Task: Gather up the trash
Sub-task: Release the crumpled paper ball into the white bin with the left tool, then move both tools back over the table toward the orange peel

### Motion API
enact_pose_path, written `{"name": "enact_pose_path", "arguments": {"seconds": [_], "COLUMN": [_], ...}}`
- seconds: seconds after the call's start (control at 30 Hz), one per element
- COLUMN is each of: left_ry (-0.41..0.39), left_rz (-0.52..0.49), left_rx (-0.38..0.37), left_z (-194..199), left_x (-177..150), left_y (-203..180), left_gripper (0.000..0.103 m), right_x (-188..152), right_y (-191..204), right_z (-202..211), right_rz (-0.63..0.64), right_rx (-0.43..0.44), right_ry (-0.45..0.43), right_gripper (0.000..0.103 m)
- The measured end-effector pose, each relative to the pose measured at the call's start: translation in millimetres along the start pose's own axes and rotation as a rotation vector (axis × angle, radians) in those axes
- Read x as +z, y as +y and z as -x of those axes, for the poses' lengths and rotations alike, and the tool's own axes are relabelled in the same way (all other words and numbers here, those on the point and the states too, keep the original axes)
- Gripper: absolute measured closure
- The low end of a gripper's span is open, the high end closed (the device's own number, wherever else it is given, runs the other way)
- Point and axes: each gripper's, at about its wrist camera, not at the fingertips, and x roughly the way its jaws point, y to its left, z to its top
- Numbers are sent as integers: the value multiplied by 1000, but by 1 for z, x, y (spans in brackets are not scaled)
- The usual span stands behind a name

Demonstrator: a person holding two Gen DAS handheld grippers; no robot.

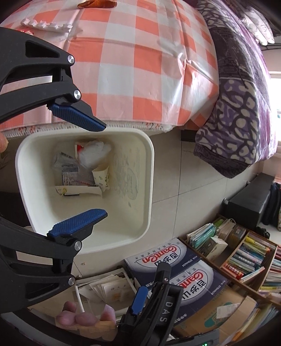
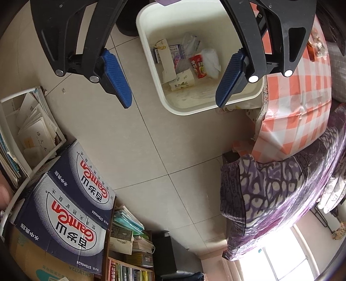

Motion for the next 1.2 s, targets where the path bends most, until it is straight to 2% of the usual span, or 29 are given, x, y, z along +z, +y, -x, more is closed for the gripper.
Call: {"name": "enact_pose_path", "arguments": {"seconds": [0.27, 0.47, 0.7, 0.9, 1.07, 1.2], "left_ry": [-5, -12, -3, 33, 78, 104], "left_rz": [52, 97, 219, 318, 387, 427], "left_rx": [71, 180, 337, 432, 463, 452], "left_z": [11, 19, 34, 45, 48, 46], "left_x": [0, 1, 2, -2, -13, -21], "left_y": [35, 73, 138, 196, 238, 258], "left_gripper": [31, 31, 31, 31, 31, 31], "right_x": [-8, -17, -32, -48, -64, -80], "right_y": [28, 56, 96, 129, 154, 177], "right_z": [-2, -4, -8, -9, -12, -13], "right_rz": [44, 100, 185, 257, 307, 361], "right_rx": [17, 34, 52, 67, 92, 116], "right_ry": [14, 28, 53, 67, 97, 121], "right_gripper": [22, 19, 18, 16, 16, 16]}}
